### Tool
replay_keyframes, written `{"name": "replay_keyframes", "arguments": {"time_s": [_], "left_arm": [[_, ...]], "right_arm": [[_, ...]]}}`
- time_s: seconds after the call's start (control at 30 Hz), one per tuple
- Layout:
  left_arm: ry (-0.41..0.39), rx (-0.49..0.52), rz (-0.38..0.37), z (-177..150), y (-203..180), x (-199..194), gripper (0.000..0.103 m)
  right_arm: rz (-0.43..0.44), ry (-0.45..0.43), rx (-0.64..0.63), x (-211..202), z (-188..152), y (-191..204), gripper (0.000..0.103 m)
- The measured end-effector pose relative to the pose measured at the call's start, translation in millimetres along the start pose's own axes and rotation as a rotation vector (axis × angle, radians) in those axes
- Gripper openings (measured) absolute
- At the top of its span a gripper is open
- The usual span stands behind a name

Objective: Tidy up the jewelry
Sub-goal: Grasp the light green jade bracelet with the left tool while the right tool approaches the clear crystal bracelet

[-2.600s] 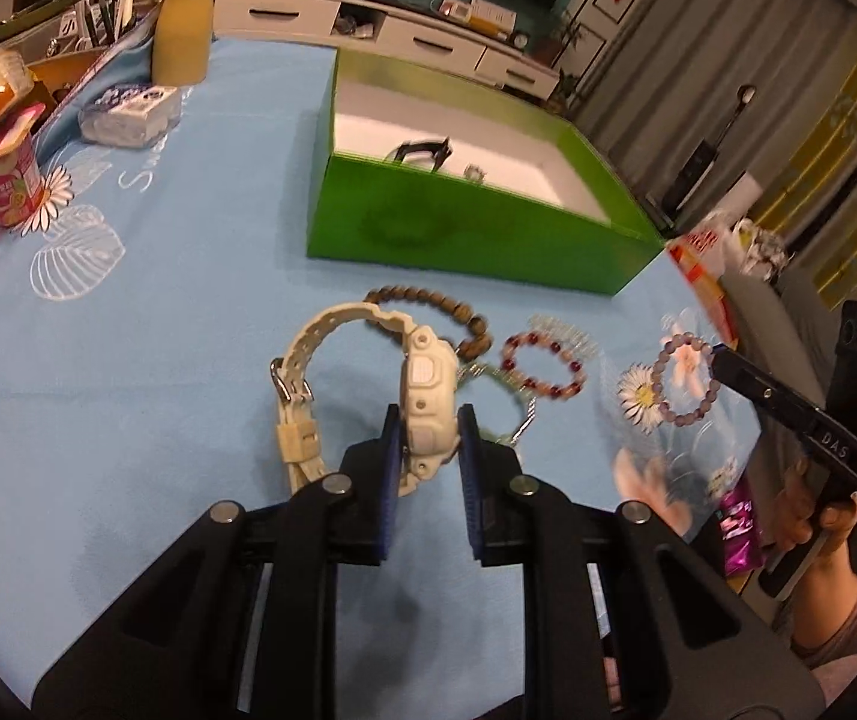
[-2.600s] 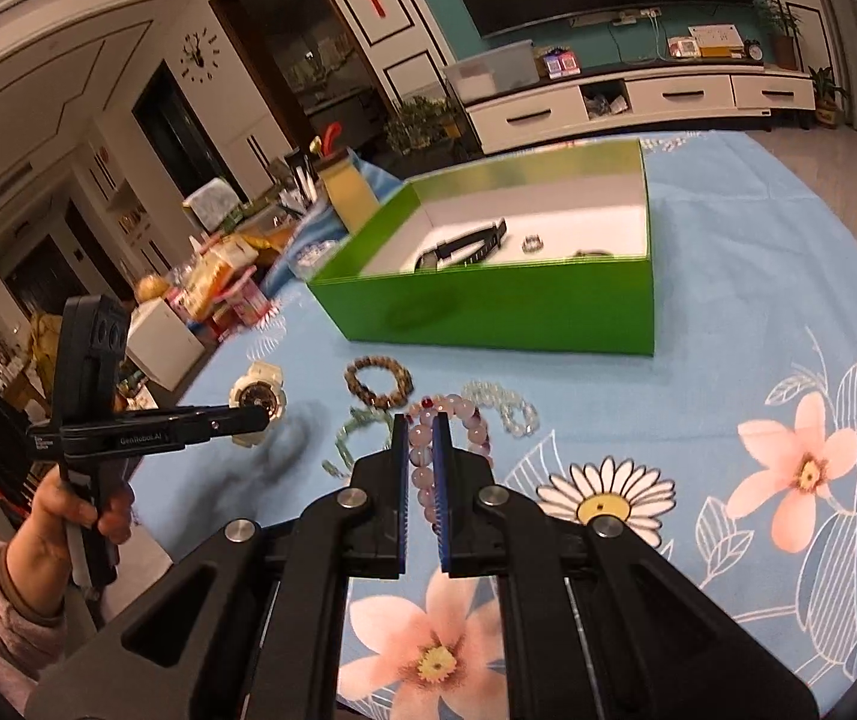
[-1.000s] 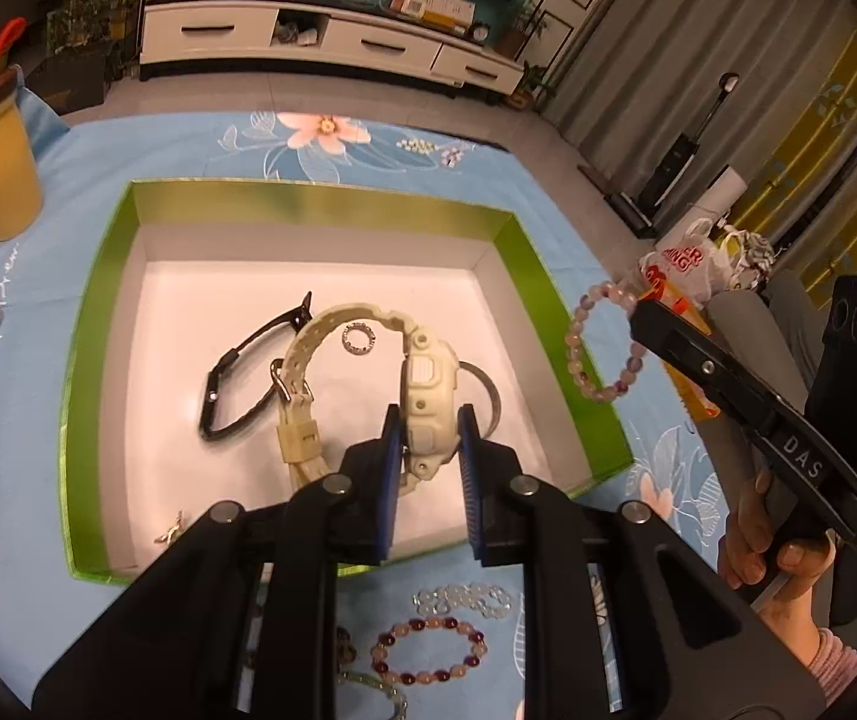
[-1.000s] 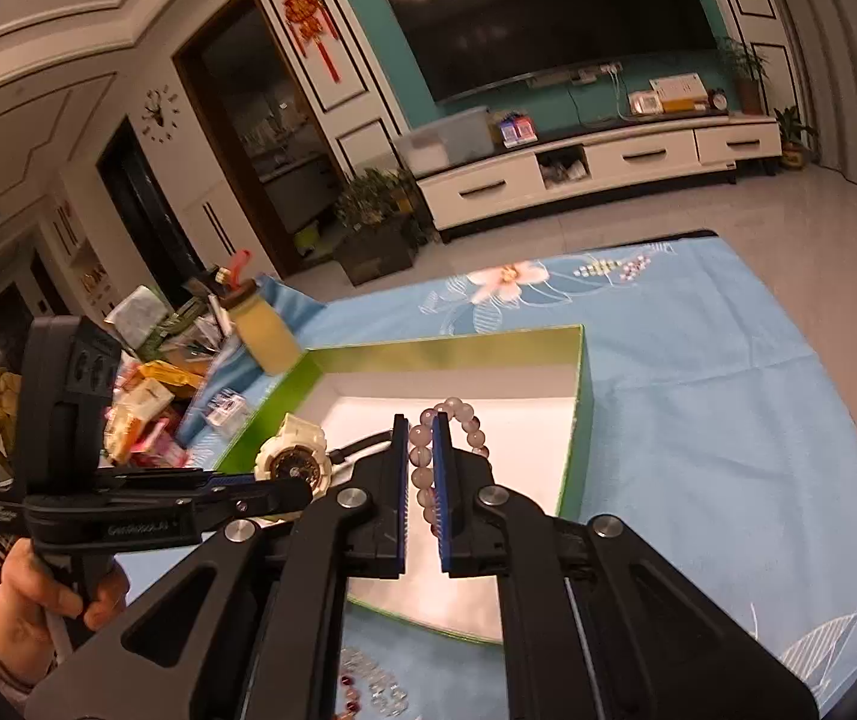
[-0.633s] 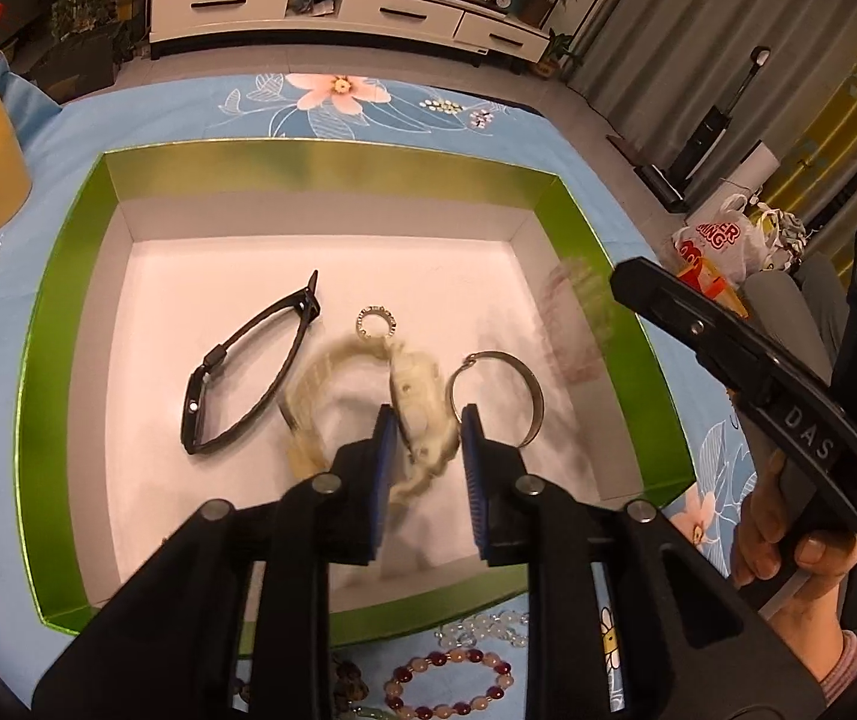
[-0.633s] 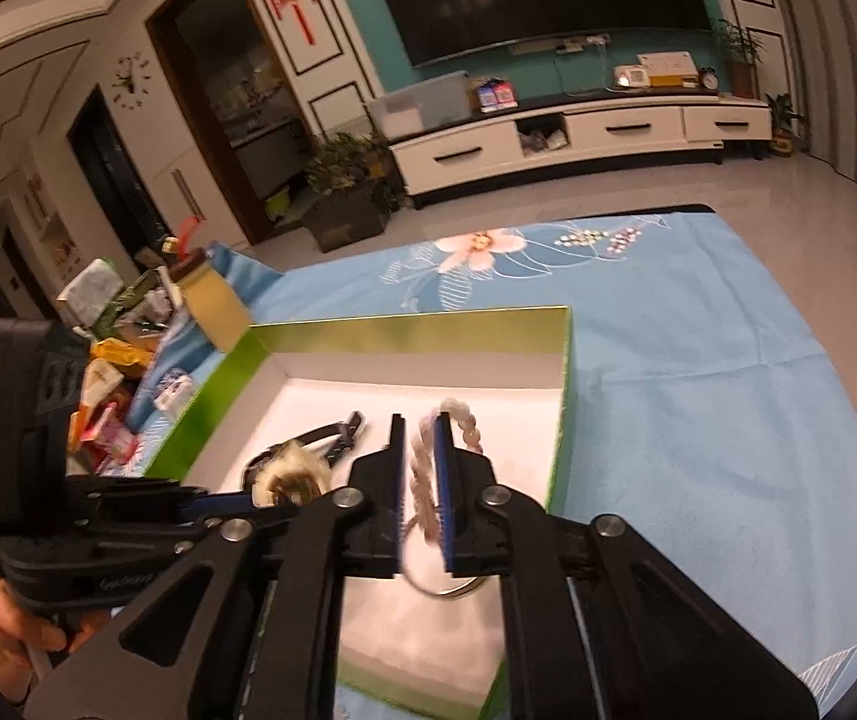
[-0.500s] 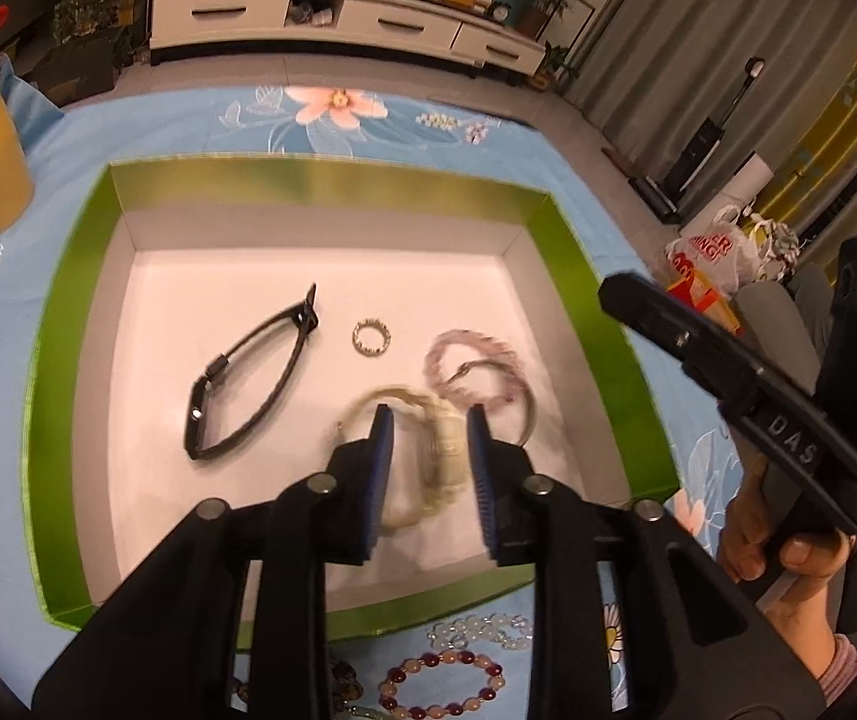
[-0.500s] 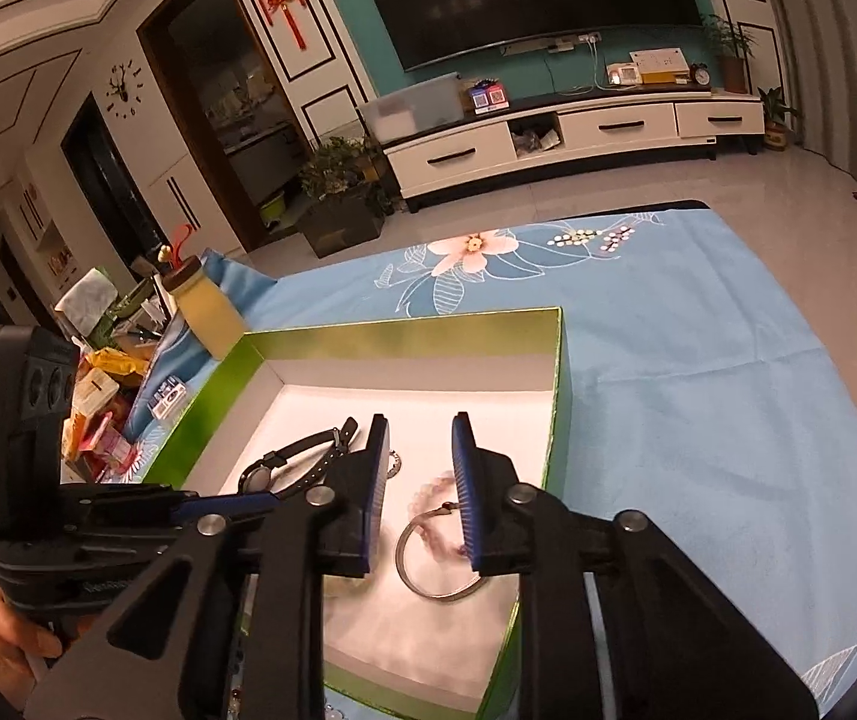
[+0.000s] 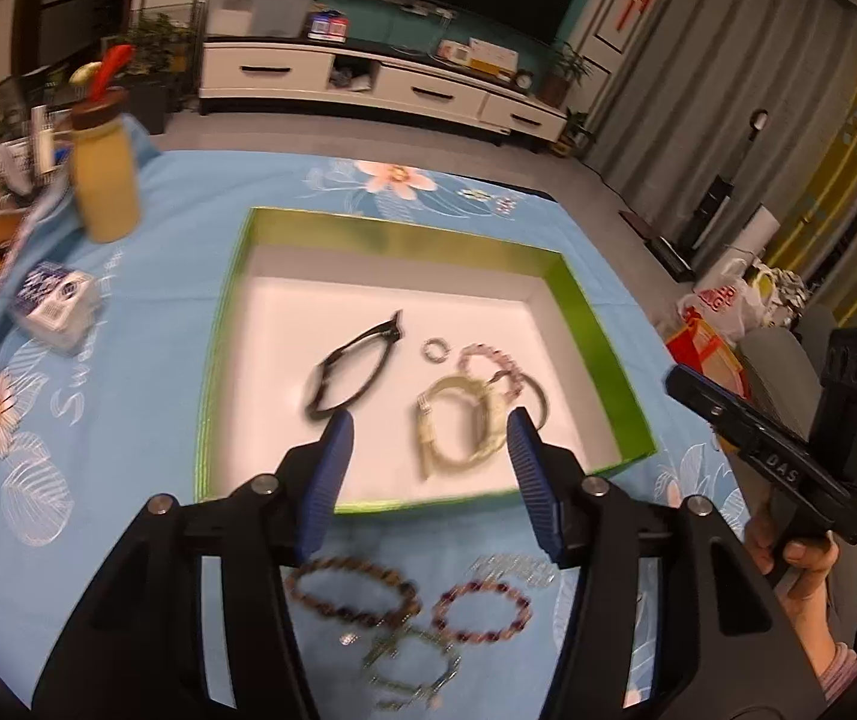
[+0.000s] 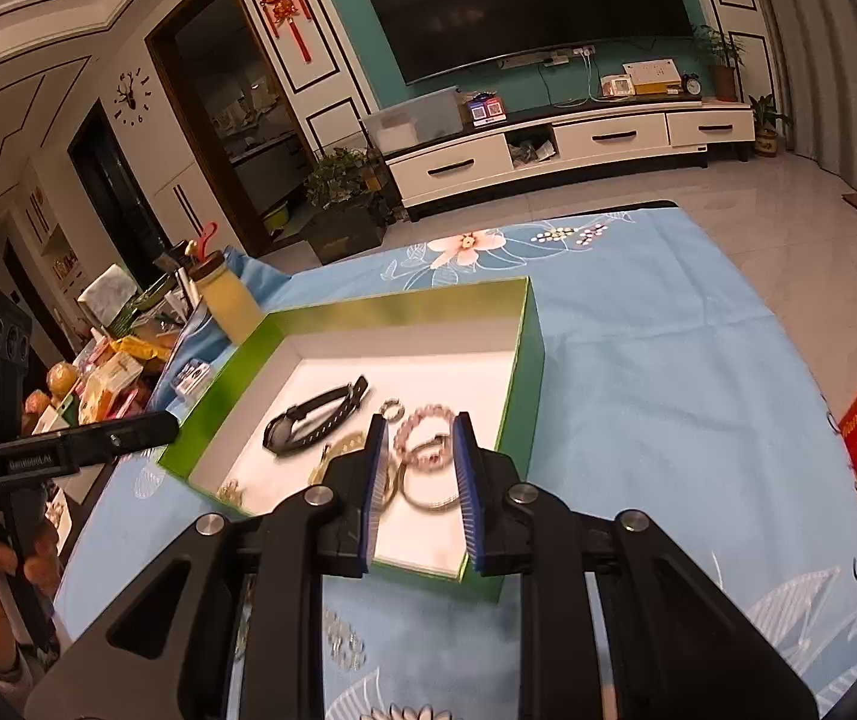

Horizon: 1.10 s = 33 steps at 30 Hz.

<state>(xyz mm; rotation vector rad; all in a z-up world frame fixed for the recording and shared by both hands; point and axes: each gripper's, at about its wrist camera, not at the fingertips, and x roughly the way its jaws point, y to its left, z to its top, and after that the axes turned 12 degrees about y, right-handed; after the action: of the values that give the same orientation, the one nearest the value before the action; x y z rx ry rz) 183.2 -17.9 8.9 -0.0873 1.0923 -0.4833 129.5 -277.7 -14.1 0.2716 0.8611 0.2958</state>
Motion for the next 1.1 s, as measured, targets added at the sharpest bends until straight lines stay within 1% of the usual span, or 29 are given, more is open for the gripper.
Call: {"name": "replay_keyframes", "arguments": {"time_s": [0.1,0.2,0.33,0.47,0.57,0.73,0.83,1.1], "left_arm": [[-0.012,-0.027,0.032,-17,11,-12,0.061],[-0.009,-0.069,0.043,-36,23,-20,0.062],[0.020,-0.123,0.050,-63,42,-23,0.062],[0.053,-0.186,0.021,-91,54,-18,0.062],[0.091,-0.216,0.004,-111,60,-12,0.062],[0.137,-0.233,-0.010,-132,59,-3,0.062],[0.153,-0.226,-0.008,-141,56,0,0.062],[0.166,-0.210,0.013,-148,46,3,0.062]], "right_arm": [[0.002,0.003,-0.011,-9,-12,5,0.023],[0.006,0.012,-0.020,-15,-23,11,0.023],[0.023,0.035,-0.019,-18,-38,17,0.023],[0.046,0.073,-0.028,-18,-60,27,0.023],[0.082,0.110,-0.048,-15,-77,38,0.023],[0.106,0.177,-0.067,-6,-100,52,0.023],[0.099,0.204,-0.057,-2,-111,54,0.023],[0.040,0.213,-0.053,-3,-122,48,0.023]]}}
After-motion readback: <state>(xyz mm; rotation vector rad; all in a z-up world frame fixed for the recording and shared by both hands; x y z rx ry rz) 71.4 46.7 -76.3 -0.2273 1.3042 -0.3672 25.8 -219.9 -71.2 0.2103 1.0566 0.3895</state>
